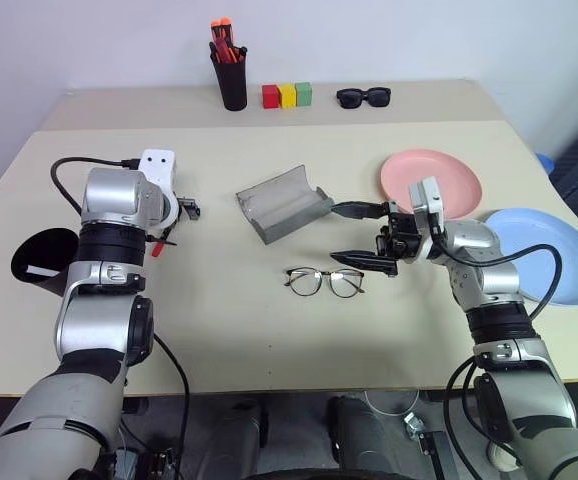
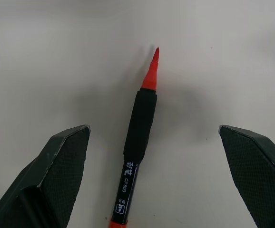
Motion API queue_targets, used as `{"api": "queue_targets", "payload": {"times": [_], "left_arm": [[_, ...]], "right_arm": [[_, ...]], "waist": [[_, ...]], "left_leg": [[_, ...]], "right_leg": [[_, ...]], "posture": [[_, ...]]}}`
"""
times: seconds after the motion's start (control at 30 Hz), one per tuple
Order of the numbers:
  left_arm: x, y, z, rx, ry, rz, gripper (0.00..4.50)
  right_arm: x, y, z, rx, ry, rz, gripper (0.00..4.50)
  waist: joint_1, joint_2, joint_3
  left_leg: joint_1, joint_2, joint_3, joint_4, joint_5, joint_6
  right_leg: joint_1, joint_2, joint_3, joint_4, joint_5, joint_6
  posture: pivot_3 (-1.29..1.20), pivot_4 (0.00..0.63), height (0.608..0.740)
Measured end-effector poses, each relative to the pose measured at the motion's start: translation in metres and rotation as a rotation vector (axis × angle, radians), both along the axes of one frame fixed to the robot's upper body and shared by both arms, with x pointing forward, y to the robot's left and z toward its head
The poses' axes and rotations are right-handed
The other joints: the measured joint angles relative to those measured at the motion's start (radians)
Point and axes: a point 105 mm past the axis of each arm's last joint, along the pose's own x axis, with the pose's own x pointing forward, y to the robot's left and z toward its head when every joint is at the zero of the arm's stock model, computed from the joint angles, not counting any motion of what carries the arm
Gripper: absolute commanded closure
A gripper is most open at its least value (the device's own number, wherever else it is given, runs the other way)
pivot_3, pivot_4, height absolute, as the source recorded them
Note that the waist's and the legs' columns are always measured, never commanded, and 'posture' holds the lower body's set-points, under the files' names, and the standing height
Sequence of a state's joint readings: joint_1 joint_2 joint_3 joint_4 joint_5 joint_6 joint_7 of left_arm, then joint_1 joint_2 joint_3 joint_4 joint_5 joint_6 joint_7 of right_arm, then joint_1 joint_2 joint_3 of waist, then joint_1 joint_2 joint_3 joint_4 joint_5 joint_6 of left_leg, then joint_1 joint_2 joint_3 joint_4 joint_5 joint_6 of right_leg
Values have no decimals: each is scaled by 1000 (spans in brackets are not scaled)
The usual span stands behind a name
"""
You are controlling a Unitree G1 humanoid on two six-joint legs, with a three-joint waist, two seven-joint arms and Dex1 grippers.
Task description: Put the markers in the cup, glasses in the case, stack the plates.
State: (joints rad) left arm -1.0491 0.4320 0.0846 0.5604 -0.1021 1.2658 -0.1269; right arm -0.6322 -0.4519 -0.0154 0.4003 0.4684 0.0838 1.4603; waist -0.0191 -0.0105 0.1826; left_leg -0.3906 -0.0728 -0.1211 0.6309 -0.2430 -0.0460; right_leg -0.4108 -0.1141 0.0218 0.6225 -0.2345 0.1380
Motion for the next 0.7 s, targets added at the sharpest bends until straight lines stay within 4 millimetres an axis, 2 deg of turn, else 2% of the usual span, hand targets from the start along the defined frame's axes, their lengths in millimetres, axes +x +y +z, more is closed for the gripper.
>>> {"api": "queue_targets", "payload": {"times": [0.23,0.5,0.7], "left_arm": [[0,-1,-4,11,18,-18,28],[-1,-1,-13,15,58,-24,28],[3,2,-12,33,64,-26,28]], "right_arm": [[2,-6,-13,-39,10,-16,0],[2,-8,-17,-52,3,-16,0],[2,-9,-18,-51,1,-19,0]], "waist": [[-1,0,0],[-1,0,0],[-1,0,0]], "left_leg": [[0,0,0,0,0,0],[0,0,0,0,0,0],[0,0,0,1,0,0]], "right_leg": [[0,0,0,1,0,0],[-1,0,0,2,0,0],[-1,0,0,4,0,0]], "posture": [[0,150,740],[0,150,740],[0,150,740]]}}
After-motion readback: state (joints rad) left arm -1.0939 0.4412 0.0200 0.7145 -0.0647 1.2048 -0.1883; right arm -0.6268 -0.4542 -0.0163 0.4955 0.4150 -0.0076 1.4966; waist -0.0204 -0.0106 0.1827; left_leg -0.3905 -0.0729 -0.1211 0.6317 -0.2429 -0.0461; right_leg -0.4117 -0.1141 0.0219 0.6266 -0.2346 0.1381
